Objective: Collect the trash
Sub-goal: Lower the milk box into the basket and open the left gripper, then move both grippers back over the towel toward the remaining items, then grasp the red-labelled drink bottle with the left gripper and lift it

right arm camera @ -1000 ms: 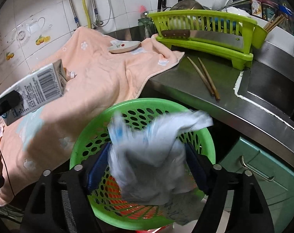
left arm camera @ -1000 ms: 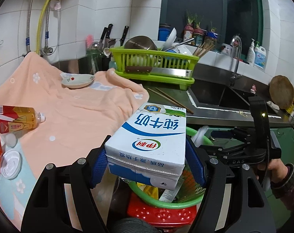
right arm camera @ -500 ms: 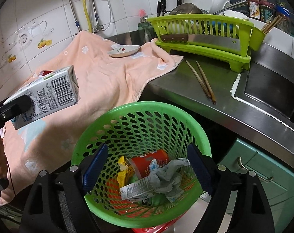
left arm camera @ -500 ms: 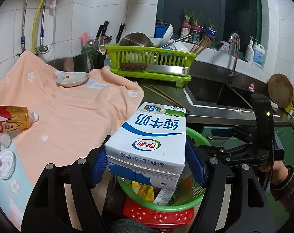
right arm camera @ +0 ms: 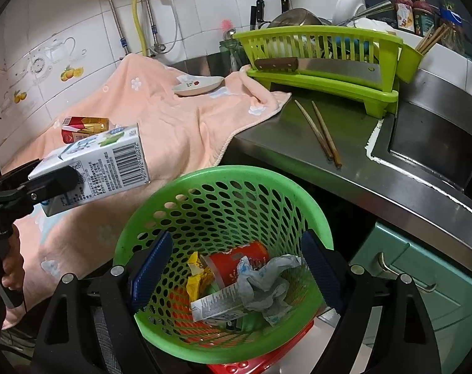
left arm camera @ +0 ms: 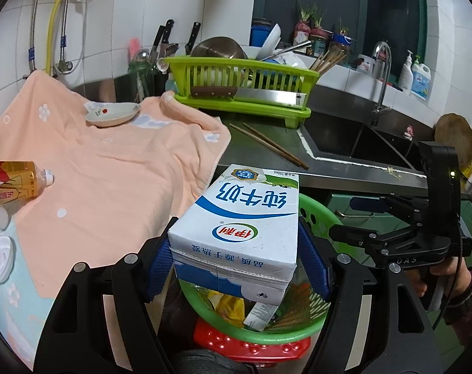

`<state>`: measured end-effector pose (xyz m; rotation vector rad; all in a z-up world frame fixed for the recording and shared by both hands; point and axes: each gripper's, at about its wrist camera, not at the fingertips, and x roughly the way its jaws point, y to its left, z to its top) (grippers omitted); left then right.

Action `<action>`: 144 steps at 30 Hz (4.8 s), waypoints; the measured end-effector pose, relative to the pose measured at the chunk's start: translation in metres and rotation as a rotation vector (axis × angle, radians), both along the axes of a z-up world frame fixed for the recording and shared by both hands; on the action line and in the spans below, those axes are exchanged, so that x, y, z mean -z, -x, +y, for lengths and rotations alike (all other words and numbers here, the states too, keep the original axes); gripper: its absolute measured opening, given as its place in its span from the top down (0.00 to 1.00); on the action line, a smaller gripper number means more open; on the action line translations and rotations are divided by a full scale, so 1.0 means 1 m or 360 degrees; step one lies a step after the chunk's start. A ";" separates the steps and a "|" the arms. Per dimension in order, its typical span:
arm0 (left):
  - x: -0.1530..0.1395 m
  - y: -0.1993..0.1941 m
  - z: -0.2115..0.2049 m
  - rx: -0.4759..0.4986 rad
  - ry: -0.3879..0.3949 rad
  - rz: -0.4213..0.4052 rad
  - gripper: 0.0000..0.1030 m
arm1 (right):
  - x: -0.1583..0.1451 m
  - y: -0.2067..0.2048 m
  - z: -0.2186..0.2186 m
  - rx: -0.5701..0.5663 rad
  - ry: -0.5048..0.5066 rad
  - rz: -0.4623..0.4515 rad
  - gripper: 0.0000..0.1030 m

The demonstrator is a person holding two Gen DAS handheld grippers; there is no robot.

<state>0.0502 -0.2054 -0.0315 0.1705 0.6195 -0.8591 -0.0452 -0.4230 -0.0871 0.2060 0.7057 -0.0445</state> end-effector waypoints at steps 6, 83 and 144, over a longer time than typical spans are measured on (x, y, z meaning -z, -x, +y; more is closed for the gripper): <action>0.008 0.000 -0.014 0.0025 -0.0019 0.0038 0.30 | 0.001 0.001 -0.004 0.0016 -0.0006 0.0009 0.21; -0.027 -0.091 0.209 -0.0857 0.0095 0.0067 0.20 | -0.052 -0.120 0.154 -0.0608 0.0054 -0.0084 0.18; 0.007 -0.293 0.224 -0.0221 -0.0243 -0.0064 0.05 | 0.001 -0.226 0.211 -0.0797 0.0121 0.0193 0.18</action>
